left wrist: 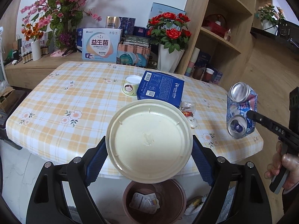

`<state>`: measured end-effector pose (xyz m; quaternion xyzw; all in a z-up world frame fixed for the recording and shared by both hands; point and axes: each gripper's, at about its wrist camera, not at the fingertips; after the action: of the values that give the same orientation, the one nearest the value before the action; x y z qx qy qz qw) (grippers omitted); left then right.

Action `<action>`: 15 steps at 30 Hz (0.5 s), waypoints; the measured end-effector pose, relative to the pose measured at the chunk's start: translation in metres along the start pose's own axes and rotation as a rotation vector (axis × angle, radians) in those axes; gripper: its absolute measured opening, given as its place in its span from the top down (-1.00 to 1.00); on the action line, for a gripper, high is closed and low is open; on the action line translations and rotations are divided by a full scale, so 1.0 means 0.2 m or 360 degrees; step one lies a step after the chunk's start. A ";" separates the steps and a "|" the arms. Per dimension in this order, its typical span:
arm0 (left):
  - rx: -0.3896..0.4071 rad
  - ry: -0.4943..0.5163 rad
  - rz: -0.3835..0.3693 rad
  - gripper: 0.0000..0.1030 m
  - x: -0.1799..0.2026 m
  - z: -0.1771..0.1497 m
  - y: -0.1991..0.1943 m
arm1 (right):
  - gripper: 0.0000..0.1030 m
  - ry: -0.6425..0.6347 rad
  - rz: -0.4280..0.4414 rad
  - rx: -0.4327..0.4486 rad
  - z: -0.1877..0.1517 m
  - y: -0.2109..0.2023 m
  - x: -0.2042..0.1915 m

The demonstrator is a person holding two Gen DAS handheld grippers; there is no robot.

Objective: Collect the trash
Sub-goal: 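Carry the snack wrapper with the right tool over the bin and release it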

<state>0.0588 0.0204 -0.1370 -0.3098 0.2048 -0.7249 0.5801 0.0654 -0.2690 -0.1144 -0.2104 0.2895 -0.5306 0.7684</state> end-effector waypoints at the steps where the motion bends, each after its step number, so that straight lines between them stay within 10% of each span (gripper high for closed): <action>1: 0.0004 0.0005 -0.0002 -0.61 0.00 -0.02 -0.03 | 0.85 0.0001 0.0013 -0.0002 -0.03 -0.02 -0.01; 15: 0.0049 0.0024 0.0027 -0.61 0.01 -0.15 -0.28 | 0.85 -0.0187 0.0119 -0.0231 -0.32 -0.04 -0.32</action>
<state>-0.0021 0.0305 -0.1211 -0.2936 0.2007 -0.7253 0.5894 -0.0002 -0.2135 -0.1437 -0.2853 0.2894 -0.4661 0.7859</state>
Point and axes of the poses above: each gripper's, at about its wrist camera, not at the fingertips, and y roughly the way its jaws point, x to its right, z to its top, and after that the axes turned 3 degrees about -x, right-handed
